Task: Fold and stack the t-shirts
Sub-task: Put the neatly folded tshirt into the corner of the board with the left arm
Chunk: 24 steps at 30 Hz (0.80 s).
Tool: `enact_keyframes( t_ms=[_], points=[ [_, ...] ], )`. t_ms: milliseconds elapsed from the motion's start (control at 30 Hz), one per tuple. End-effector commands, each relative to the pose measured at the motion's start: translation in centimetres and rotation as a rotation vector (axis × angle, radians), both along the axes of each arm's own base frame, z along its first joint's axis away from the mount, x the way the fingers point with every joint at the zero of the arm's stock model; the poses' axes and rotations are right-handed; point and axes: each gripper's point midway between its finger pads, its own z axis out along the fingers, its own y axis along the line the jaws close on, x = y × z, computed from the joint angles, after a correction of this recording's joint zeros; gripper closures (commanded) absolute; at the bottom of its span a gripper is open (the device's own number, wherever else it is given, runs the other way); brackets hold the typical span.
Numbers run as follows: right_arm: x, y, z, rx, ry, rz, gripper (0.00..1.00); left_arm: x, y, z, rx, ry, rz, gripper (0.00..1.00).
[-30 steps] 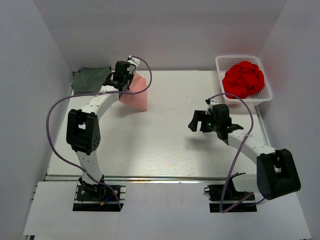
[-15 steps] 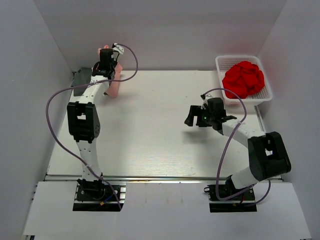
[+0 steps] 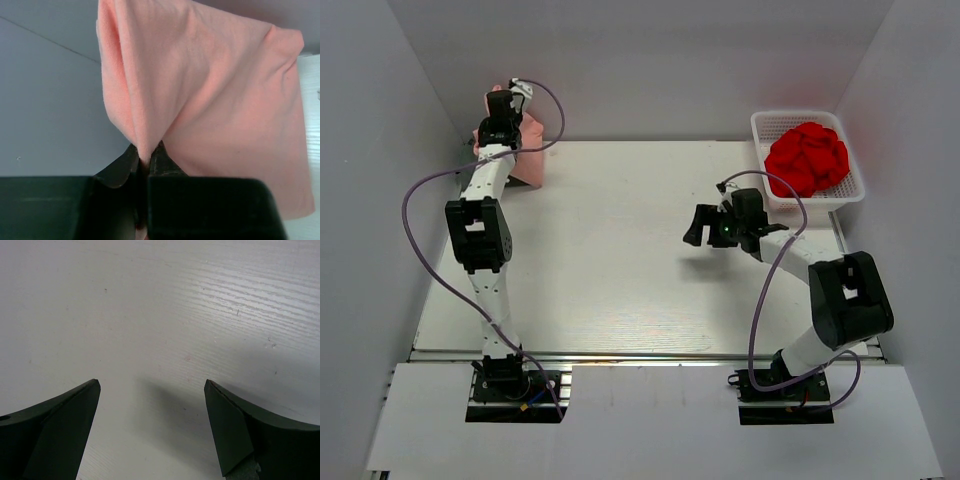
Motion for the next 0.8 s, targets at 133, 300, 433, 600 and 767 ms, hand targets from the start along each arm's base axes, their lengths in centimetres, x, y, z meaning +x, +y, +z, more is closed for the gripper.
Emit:
enact_keyframes(
  t_ms=[133,300,433,600,767],
  points=[
    [2.3,1.7,1.9,0.056,-0.049,0.025,0.1,1.6,3.7,1.4,-0.04,-0.115,0.057,1.0],
    [2.9,1.8,1.8,0.061,-0.04,0.016,0.1,2.5,6.7,-1.3,-0.075,-0.107,0.133,1.0],
    [3.5,2.3,1.4,0.063,-0.023,0.018,0.1,2.0,10.3,-2.8,-0.083,-0.135,0.255,1.0],
    [3.8,2.5,0.9,0.071,-0.001,0.022,0.1,1.7,13.6,-3.6,-0.07,-0.181,0.366,0.4],
    [3.9,2.7,0.7,0.071,0.01,0.025,0.1,1.4,14.5,-2.8,-0.06,-0.206,0.396,0.0]
  ],
)
